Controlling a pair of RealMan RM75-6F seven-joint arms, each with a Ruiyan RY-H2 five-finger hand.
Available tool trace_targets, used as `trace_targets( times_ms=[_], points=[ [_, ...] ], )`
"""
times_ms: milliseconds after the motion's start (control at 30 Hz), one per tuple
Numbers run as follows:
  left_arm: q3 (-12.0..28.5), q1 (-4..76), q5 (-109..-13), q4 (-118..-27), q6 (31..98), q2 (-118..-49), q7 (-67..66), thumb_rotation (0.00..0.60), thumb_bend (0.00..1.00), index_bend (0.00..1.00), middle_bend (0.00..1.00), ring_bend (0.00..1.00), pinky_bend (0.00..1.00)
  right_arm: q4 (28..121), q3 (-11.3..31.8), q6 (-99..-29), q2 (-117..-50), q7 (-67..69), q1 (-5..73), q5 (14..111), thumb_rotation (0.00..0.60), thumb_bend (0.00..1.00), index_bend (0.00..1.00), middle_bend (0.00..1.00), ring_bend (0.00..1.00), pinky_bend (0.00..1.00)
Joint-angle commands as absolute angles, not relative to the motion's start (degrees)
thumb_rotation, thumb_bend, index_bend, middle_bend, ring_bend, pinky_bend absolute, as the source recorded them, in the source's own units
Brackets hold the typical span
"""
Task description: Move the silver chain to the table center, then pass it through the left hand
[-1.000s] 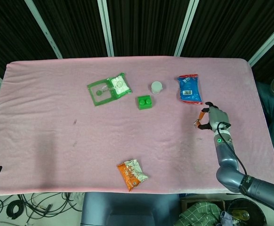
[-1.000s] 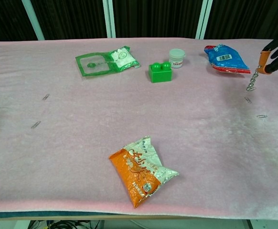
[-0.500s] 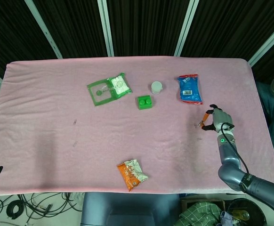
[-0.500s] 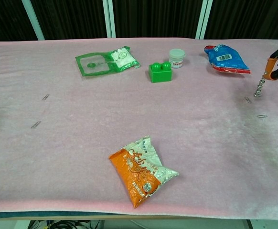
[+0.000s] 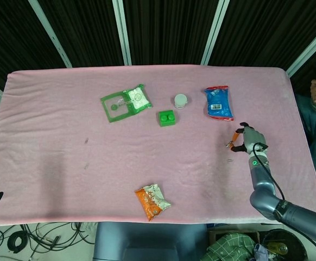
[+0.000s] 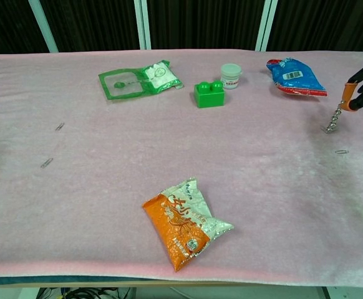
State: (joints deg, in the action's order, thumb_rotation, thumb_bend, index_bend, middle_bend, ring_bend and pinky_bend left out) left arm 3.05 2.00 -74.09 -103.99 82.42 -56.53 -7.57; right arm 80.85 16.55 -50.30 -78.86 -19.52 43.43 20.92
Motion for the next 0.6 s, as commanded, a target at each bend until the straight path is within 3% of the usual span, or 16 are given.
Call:
trace_targets(
  times_ms=[33, 600],
  points=[
    [3.0, 2.0, -74.1, -104.0, 82.4, -56.5, -7.6, 0.600, 0.22, 0.08, 0.08, 0.00, 0.00, 80.4, 16.4, -50.1, -79.1, -19.4, 43.4, 20.9, 0.600, 0.36, 0.66, 0.09, 0.14, 0.21],
    [3.0, 2.2, -73.9, -104.0, 82.2, -56.7, -8.1, 0.600, 0.22, 0.08, 0.08, 0.00, 0.00, 84.9, 15.8, -52.0, -76.0, -19.5, 42.4, 22.5, 0.600, 0.36, 0.66, 0.09, 0.14, 0.21]
  ],
)
